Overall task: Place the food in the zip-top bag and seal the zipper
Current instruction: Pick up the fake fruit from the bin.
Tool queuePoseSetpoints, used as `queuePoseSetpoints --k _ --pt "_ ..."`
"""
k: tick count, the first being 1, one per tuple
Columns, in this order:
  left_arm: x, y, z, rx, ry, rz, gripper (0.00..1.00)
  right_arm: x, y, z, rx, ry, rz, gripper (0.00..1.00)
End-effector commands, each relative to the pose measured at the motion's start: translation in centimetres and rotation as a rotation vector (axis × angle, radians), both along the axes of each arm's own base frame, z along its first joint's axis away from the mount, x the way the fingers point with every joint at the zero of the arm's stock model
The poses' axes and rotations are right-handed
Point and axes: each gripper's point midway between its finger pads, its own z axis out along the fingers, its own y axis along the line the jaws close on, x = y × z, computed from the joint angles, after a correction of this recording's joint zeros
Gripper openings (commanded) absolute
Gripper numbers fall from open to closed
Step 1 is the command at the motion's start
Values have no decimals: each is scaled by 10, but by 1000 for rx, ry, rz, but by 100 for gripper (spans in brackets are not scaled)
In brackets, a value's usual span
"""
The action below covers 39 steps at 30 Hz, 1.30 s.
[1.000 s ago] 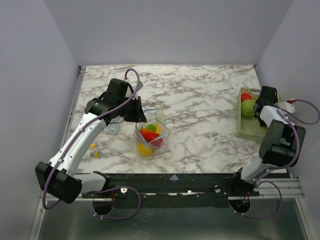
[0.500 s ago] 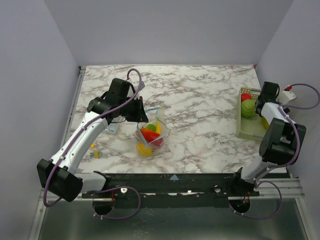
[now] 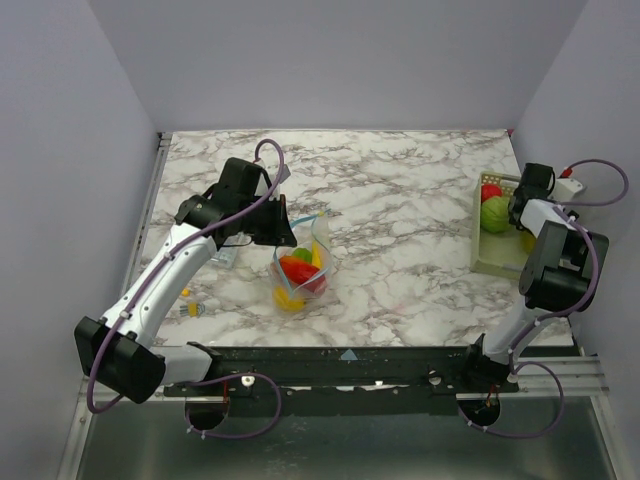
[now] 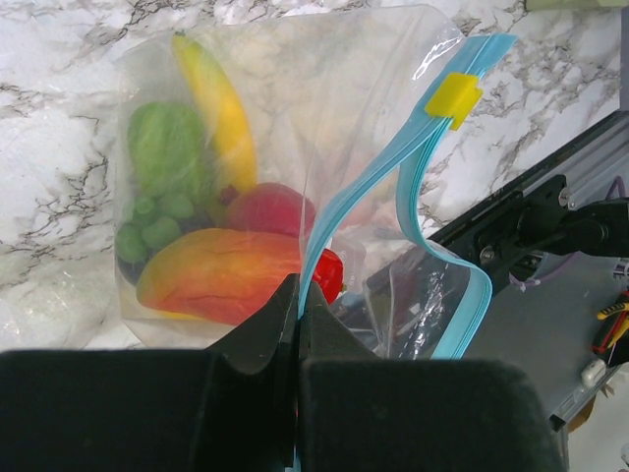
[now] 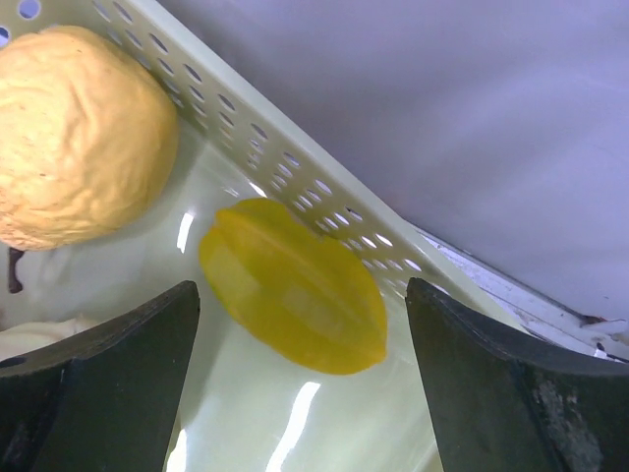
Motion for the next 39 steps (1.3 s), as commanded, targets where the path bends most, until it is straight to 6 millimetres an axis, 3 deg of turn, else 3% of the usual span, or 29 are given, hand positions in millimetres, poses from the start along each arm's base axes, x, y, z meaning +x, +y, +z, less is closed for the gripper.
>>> queuePoseSetpoints --k 1,14,19,25,32,39 --pt "0 -8 8 -23 -3 -27 0 2 -3 -17 31 52 16 88" --pt "2 -17 11 -15 2 -41 0 5 -1 -40 74 63 23 80" --pt "-1 -17 12 -14 1 -43 0 6 1 -40 79 63 40 67" --pt "-2 -16 14 -9 -5 -40 0 3 4 -46 95 72 34 73" --pt "-5 -17 14 -12 -6 -44 0 -4 6 -49 101 80 33 73" --pt "-9 -13 14 -9 -17 -39 0 -4 9 -37 108 58 39 63"
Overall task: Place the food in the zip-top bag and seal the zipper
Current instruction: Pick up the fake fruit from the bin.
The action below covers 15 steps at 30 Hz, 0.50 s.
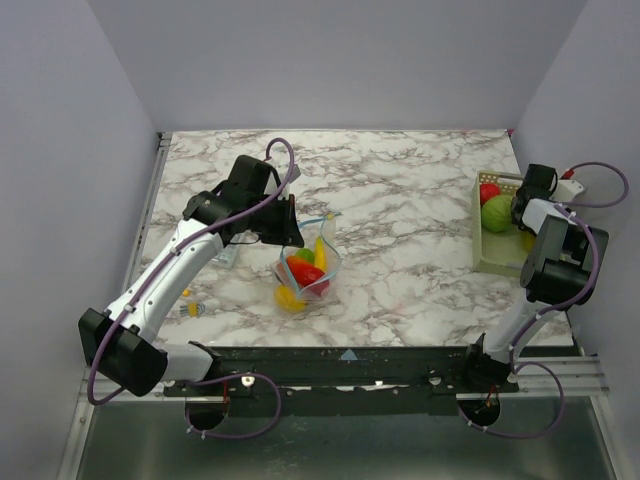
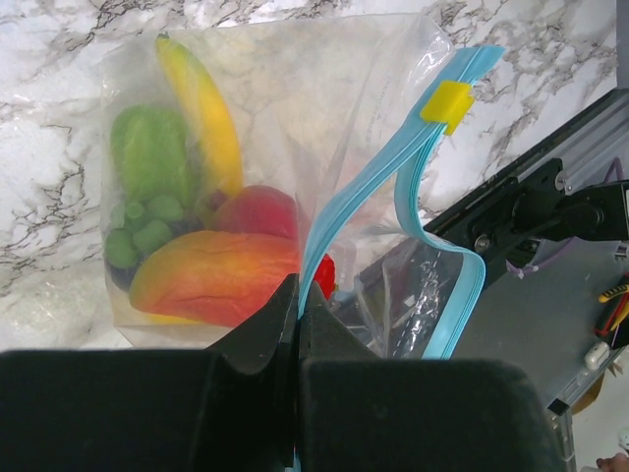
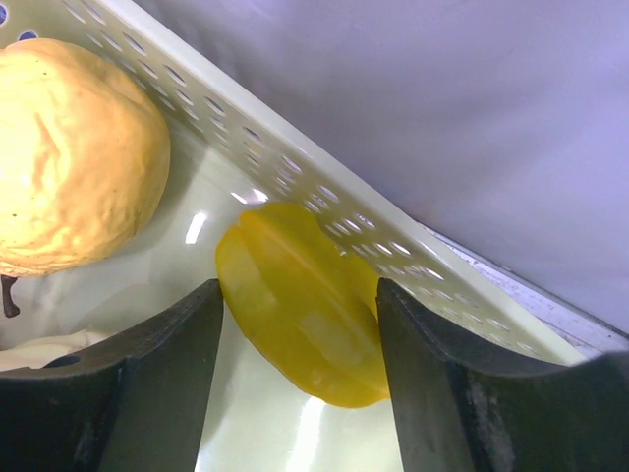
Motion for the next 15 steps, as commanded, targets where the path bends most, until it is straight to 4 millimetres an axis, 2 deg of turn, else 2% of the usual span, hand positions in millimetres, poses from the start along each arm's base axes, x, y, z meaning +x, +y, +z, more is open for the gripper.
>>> queuePoseSetpoints --k 1,4,11,15 --pt "-6 3 11 -12 -29 7 0 -20 15 -15 62 81 31 61" --pt "-8 3 11 -17 -28 7 0 -21 15 -3 51 58 25 58" --pt "-12 4 14 -26 -38 9 0 -24 18 22 39 -4 28 43" --pt "-13 4 13 -26 -39 9 0 -29 19 29 26 -22 20 42"
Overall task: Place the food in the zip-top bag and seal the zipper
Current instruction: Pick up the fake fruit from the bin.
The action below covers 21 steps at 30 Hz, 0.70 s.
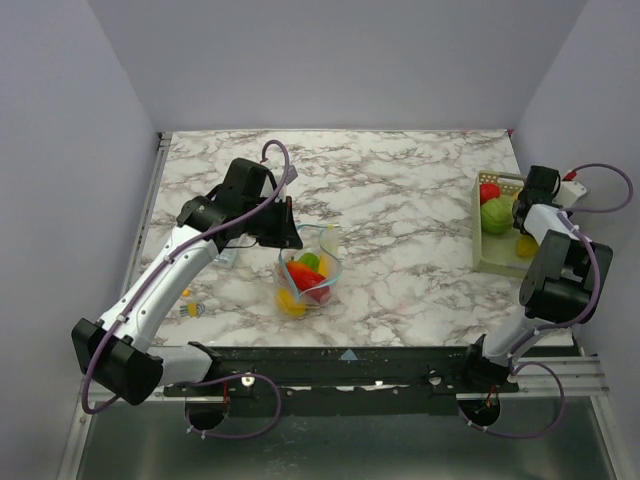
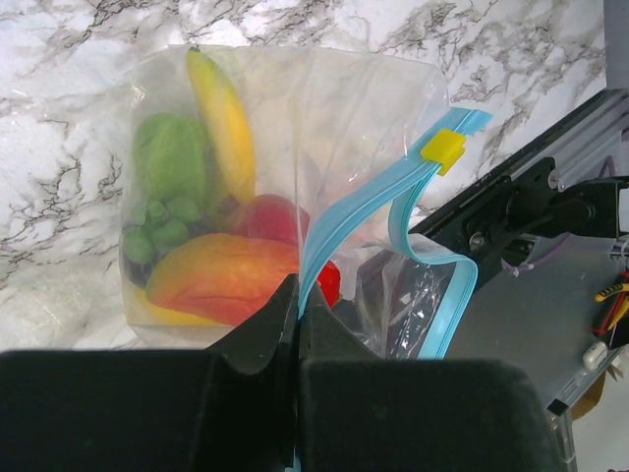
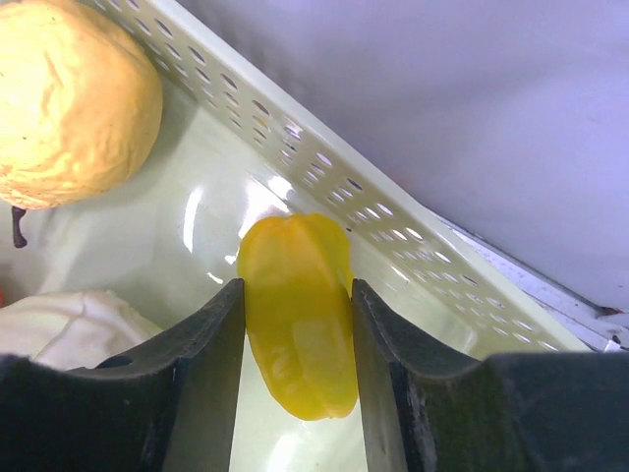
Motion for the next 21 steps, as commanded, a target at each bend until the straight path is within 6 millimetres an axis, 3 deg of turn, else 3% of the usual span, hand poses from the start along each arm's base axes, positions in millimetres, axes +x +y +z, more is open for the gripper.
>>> queuePoseSetpoints --k 1,15,21 --pt "-6 2 6 -13 -18 7 0 -9 5 10 4 -18 -7 41" --pt "-7 1 4 -16 -15 7 0 -7 19 54 25 -184 32 41" --pt "-6 1 4 -17 -16 5 0 -7 24 63 36 -206 51 41"
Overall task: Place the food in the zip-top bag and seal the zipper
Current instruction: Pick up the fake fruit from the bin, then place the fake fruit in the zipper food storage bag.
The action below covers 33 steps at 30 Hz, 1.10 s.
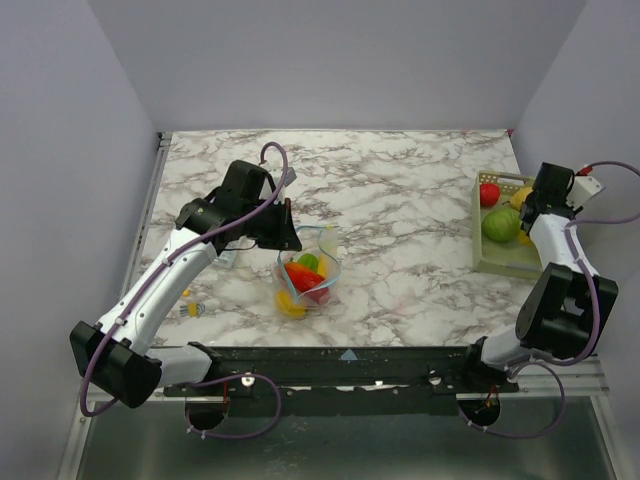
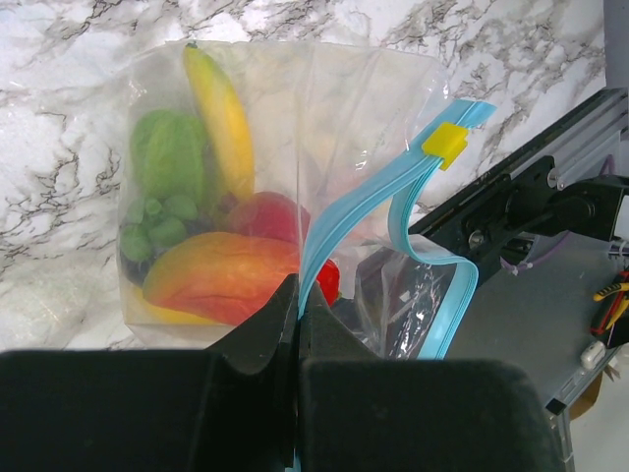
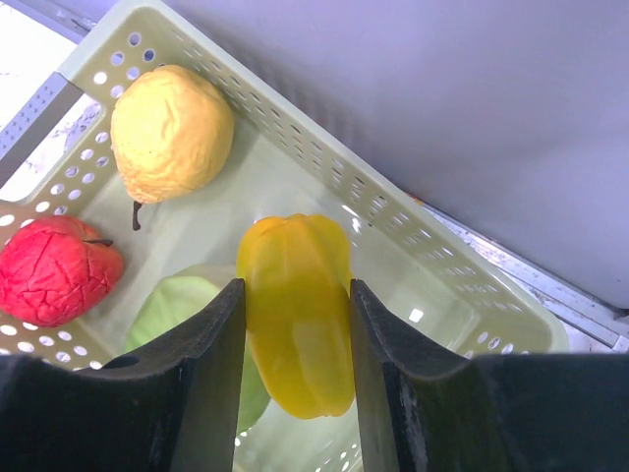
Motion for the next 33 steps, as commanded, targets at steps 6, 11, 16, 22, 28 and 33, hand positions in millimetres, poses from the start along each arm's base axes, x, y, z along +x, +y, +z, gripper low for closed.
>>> queuePoseSetpoints --k 6,11,16,22,28,33 --pt "0 -3 4 -14 -17 -3 0 17 28 27 86 -114 149 41" --pt "2 -5 5 -16 -18 -2 0 34 56 49 174 -225 286 41" --pt "5 -6 4 -15 -14 3 0 47 97 68 325 -328 442 42" --pt "10 -9 5 -23 -19 17 0 52 165 91 546 -446 627 42" --pt "16 -12 5 -29 -17 26 0 48 264 120 748 -491 857 42" --pt "19 -12 8 -29 -24 36 0 27 363 152 872 -509 1080 42"
